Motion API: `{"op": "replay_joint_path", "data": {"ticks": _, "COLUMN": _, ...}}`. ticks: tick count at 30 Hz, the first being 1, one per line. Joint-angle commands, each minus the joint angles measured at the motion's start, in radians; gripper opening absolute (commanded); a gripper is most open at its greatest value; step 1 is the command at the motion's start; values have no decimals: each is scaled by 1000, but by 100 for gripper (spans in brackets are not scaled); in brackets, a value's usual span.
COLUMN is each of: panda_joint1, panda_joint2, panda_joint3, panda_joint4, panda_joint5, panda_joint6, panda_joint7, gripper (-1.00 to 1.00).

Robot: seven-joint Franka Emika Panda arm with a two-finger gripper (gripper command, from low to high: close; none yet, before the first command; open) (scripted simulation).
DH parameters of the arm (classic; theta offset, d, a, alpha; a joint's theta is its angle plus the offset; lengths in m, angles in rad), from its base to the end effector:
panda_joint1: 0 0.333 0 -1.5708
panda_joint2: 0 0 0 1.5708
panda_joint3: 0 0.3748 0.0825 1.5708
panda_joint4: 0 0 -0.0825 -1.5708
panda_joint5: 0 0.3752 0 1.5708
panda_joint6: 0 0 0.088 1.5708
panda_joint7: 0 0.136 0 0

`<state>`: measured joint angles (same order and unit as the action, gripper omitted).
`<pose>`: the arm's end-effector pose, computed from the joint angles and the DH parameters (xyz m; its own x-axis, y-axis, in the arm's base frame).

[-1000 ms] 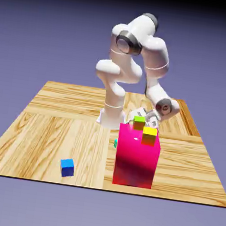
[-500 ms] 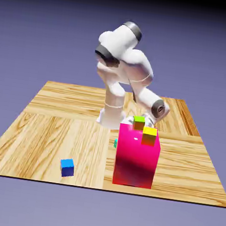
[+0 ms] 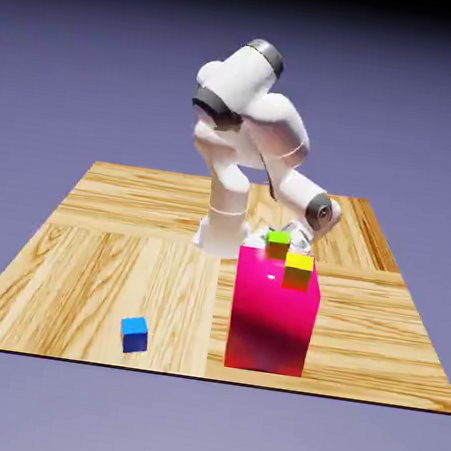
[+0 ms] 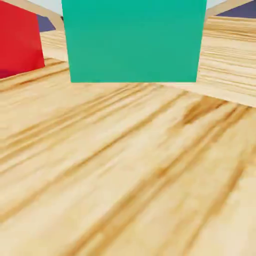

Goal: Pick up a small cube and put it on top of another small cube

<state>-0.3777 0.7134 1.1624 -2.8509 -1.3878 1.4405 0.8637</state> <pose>0.2130 0.1142 0.1514 0.4099 0.6177 -0.6712 0.8195 0.0738 0.5684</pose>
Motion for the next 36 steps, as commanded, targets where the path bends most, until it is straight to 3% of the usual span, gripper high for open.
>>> {"op": "replay_joint_path", "data": {"ticks": 1, "panda_joint1": 4, "panda_joint2": -19, "panda_joint3": -3, "panda_joint4": 7, "panda_joint5": 42, "panda_joint6": 25, "panda_joint7": -7, "gripper": -100}}
{"op": "replay_joint_path", "data": {"ticks": 36, "panda_joint1": 158, "panda_joint2": -689, "panda_joint3": -92, "panda_joint4": 252, "panda_joint5": 1564, "panda_joint6": 910, "panda_joint7": -244, "gripper": -100}}
